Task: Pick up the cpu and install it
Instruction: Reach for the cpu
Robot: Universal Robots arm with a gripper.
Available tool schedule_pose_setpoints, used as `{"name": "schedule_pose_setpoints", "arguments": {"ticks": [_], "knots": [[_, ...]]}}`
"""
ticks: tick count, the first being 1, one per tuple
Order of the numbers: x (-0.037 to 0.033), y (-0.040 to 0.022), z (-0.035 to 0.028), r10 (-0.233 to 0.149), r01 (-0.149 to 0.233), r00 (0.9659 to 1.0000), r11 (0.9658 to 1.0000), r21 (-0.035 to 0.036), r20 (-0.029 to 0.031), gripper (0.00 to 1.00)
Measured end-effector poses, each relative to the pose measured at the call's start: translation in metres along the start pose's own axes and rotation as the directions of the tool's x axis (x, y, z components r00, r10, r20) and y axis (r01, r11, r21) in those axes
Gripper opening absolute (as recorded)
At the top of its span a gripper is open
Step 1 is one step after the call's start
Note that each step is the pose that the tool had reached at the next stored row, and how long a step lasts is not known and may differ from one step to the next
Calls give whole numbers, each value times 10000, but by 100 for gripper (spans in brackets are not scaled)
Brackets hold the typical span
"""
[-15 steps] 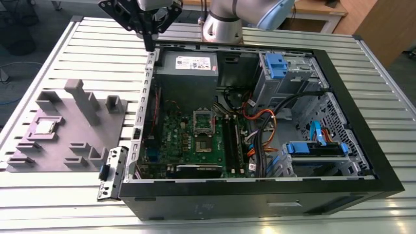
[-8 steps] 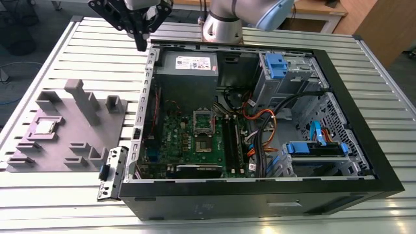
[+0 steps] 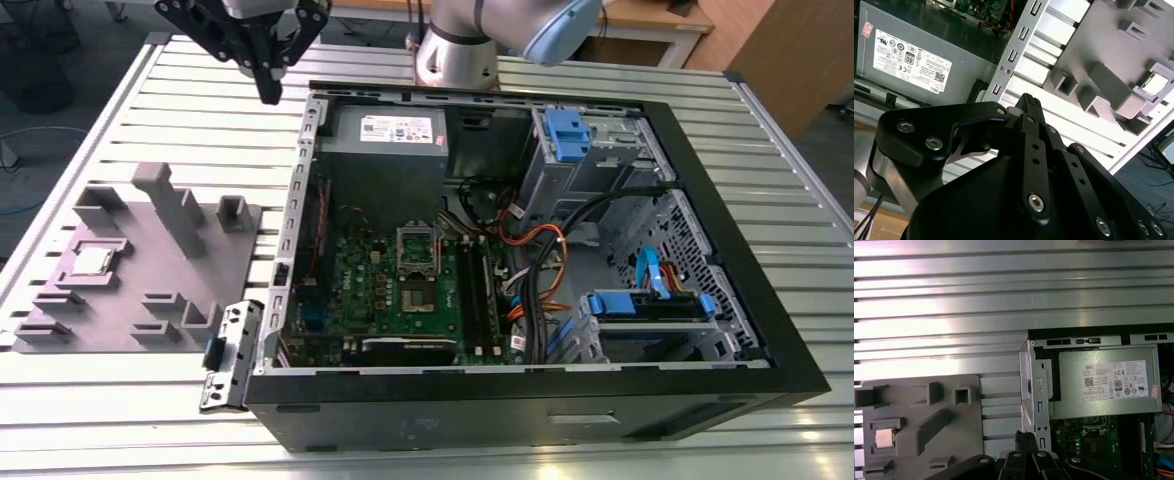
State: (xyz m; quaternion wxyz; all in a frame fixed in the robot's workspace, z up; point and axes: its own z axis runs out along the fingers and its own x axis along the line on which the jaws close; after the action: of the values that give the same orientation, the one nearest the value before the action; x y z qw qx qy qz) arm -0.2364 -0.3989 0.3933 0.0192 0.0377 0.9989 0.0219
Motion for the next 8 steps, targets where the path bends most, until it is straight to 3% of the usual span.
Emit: {"name": "schedule_pose_setpoints", "arguments": {"ticks": [8], "knots": [[161,-12,-7,0,0,10000,10000,0,3,11]]}}
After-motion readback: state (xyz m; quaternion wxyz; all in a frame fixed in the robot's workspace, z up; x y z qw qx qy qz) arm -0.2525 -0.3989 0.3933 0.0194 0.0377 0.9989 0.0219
